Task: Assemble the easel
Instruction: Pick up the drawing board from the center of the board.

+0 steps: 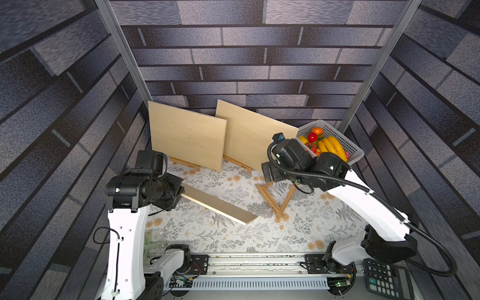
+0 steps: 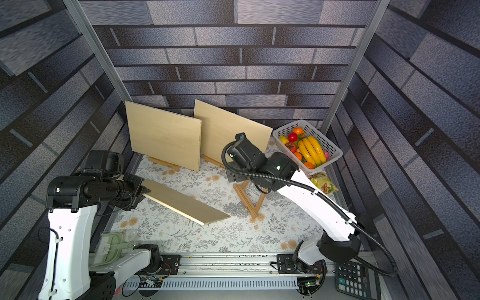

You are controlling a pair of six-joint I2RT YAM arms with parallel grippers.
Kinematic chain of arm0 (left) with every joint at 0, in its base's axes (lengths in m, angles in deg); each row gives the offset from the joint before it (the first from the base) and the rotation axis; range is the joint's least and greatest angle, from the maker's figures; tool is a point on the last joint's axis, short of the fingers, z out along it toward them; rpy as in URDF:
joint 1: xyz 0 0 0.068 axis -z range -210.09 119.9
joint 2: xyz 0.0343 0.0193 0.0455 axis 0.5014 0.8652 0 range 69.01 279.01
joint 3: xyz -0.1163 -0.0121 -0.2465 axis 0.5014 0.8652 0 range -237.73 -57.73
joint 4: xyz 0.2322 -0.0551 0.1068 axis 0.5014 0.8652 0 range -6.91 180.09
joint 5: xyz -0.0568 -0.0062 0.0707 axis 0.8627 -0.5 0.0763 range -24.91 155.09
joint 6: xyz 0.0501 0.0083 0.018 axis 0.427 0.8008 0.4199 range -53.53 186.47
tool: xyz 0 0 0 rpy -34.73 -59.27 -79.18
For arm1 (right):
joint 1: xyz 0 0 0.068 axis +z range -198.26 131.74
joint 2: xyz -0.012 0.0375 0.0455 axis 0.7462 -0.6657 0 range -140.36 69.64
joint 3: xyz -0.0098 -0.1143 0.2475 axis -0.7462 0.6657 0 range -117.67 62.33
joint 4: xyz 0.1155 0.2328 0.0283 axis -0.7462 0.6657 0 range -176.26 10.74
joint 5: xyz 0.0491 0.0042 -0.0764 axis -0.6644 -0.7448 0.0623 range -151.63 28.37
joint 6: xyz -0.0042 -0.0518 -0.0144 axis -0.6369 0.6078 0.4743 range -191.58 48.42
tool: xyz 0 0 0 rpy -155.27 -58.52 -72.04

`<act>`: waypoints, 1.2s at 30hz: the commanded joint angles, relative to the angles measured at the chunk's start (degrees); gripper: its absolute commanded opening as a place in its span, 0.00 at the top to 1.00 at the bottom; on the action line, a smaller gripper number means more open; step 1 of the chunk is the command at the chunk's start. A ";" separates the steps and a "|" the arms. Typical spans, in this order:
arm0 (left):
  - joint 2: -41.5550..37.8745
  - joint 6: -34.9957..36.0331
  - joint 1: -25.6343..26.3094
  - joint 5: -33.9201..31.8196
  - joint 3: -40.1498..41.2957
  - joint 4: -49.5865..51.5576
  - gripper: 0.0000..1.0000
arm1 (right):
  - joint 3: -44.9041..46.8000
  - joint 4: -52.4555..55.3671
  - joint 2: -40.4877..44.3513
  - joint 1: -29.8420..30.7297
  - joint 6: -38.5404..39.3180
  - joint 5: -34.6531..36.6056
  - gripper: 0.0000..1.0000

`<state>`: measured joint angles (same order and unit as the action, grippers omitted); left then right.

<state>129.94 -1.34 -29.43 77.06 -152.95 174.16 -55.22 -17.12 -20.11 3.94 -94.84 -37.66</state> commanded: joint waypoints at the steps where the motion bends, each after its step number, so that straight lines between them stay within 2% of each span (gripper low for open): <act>1: -0.98 3.85 -0.65 2.07 -3.58 2.76 1.00 | -18.60 15.99 -8.24 -8.01 -0.17 -12.21 0.00; 3: -1.15 4.96 -0.88 2.89 -3.34 2.72 1.00 | -24.27 22.80 -11.06 -12.88 -1.25 -15.33 0.00; 5: -1.16 6.09 -1.04 3.02 -3.48 2.75 1.00 | -20.07 22.72 -7.80 -16.75 -2.15 -18.07 0.00; 10: -0.26 9.75 -0.89 2.23 -4.31 4.01 1.00 | 10.25 10.33 10.36 -31.77 -7.05 -32.55 0.00; 12: 0.51 11.29 -0.83 1.40 -5.54 5.39 1.00 | 16.94 8.37 14.83 -33.70 -6.45 -35.37 0.01; 15: 2.29 13.92 -0.68 0.02 -9.16 8.03 1.00 | 25.47 4.43 19.69 -33.75 -5.63 -42.11 0.04; 18: 4.19 16.03 -0.58 -0.54 -12.23 10.47 1.00 | 32.52 0.66 23.06 -33.68 -4.38 -45.98 0.08; 22: 4.17 16.83 -0.40 -0.11 -11.24 11.13 1.00 | 38.61 -4.44 25.82 -33.66 -1.59 -43.80 0.12; 25: 3.53 16.49 -0.23 0.67 -9.65 10.89 1.00 | 38.78 -5.08 25.50 -33.66 2.00 -40.03 0.14; 28: 3.40 16.48 -0.23 1.15 -9.28 11.23 1.00 | 39.50 -8.32 24.70 -33.67 4.23 -39.46 0.19; 31: 3.20 16.48 -0.23 1.31 -9.27 11.62 1.00 | 39.77 -9.97 22.68 -33.67 6.01 -38.91 0.31; 36: 2.48 16.14 -0.31 1.57 -8.55 11.70 1.00 | 40.18 -11.41 21.13 -33.75 7.96 -36.28 0.32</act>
<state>135.08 14.07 -30.02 75.44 -160.93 174.18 -15.64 -26.45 1.57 -29.91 -89.60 -76.39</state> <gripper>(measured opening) 0.108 0.686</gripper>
